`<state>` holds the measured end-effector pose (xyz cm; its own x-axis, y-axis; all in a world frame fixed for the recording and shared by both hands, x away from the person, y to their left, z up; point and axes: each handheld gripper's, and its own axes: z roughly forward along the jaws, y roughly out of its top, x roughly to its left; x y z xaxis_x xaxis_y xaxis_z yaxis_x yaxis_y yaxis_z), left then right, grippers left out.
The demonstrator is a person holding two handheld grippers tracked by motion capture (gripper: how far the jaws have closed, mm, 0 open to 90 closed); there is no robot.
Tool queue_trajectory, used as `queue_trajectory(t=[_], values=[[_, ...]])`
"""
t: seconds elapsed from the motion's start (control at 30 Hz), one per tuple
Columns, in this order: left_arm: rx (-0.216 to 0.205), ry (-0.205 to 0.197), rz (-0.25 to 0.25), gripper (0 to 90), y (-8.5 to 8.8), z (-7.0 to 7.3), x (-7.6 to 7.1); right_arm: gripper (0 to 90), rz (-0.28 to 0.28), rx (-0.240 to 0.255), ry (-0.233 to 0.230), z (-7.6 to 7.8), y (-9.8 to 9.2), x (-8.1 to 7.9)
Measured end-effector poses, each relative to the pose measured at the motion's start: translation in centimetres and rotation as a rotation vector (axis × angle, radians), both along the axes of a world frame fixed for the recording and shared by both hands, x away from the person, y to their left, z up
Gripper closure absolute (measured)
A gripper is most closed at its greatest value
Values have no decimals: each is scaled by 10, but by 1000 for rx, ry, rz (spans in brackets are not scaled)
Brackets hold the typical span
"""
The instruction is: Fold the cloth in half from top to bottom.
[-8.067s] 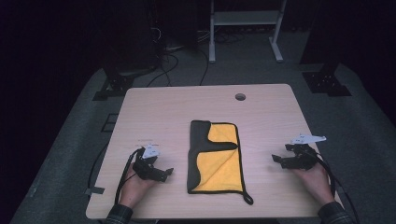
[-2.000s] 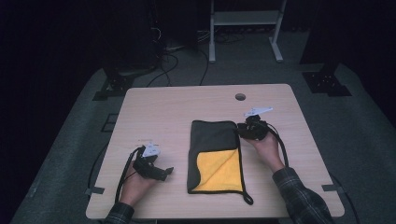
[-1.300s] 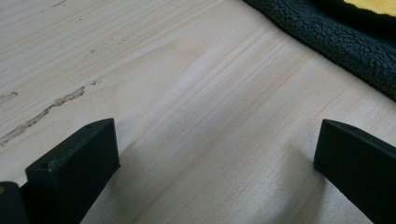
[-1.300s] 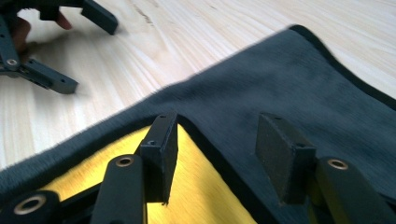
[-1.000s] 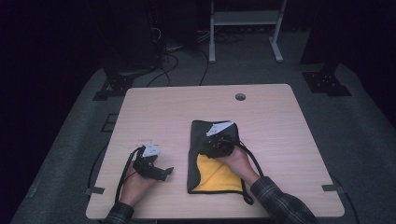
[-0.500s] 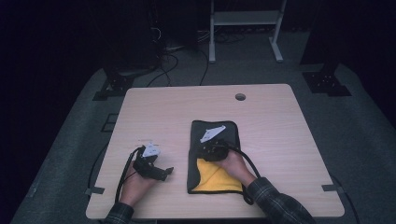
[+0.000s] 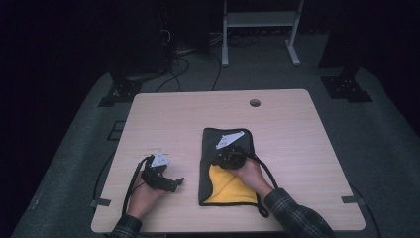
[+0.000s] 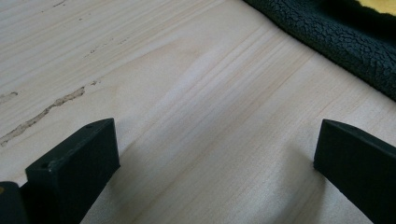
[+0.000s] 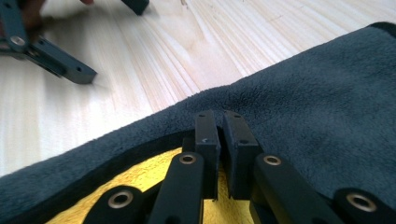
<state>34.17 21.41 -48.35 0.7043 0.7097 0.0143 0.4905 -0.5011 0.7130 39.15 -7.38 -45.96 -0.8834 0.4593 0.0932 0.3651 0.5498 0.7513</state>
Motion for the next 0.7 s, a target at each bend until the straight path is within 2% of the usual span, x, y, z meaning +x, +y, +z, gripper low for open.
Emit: queue_trajectory(t=[0.37, 0.7], values=[[-4, 0, 3, 0, 0, 0, 0, 848, 10, 53, 21, 16, -20, -11], [-1, 0, 1, 0, 0, 0, 0, 847, 18, 59, 38, 20, -34, -21]])
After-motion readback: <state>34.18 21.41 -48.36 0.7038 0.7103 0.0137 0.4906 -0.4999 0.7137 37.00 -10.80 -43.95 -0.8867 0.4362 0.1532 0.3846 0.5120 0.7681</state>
